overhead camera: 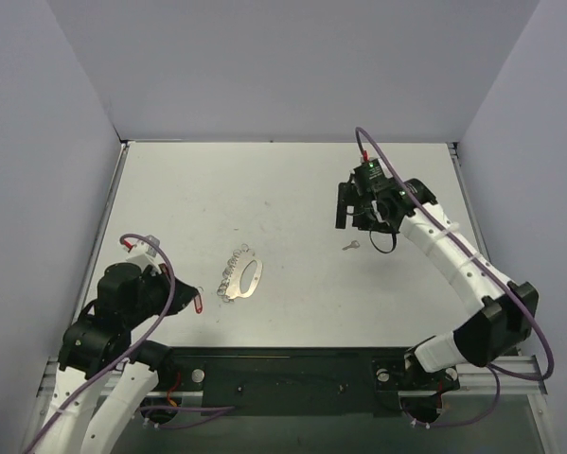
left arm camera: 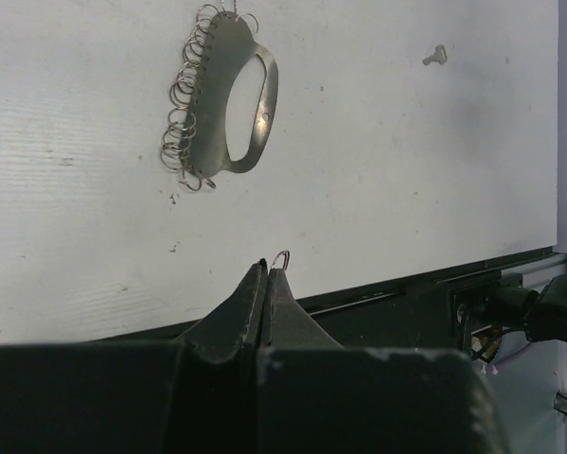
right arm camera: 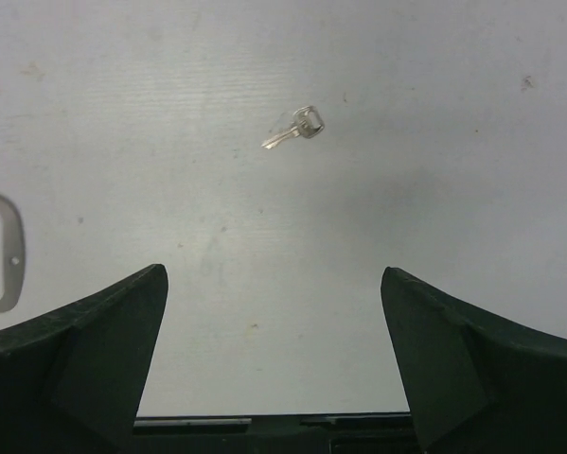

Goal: Remove the keys from the keyring

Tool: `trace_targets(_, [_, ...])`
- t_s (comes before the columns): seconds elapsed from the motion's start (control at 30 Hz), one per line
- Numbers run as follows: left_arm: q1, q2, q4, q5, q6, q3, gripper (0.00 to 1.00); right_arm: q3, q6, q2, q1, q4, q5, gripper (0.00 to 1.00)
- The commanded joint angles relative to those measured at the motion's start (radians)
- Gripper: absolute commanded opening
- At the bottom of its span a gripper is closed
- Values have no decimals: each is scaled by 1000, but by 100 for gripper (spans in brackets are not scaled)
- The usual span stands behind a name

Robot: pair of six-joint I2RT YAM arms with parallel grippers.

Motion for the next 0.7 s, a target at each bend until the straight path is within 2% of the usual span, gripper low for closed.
trace_targets(0.0, [5,70,148,97,-38,-18,0,21,60,-184,84,-88,46,90])
trace_targets(0.2, [-29,222,384,137,-116,-79,0,-6,161,-379,115,-116,15,92])
trace_targets(0.33, [-168,366,512,8,-161,-61,0,-34,223,-476,124,-136,-12,91])
trace_targets(0.37, [-240,403,534,-18,-174,-53,0,-40,235,-487,129,-139,-15,92])
trace_targets(0.43, [-344,516,575,-145,-181,-4,0,-43,256,-527,135,-149,-22,92])
trace_targets(0.47, [-378,605,569,-179,-178,57,0,-43,270,-547,136,-155,-20,92])
trace_targets(0.53, [-528,740,531,-326,-165,173,0,-37,282,-567,139,-197,-11,92])
trace_targets(0.57, [-556,783,522,-387,-147,219,0,-25,287,-574,139,-212,-5,93])
trace_targets(0.67, [-648,996,506,-432,-124,390,0,-8,302,-603,143,-257,0,93])
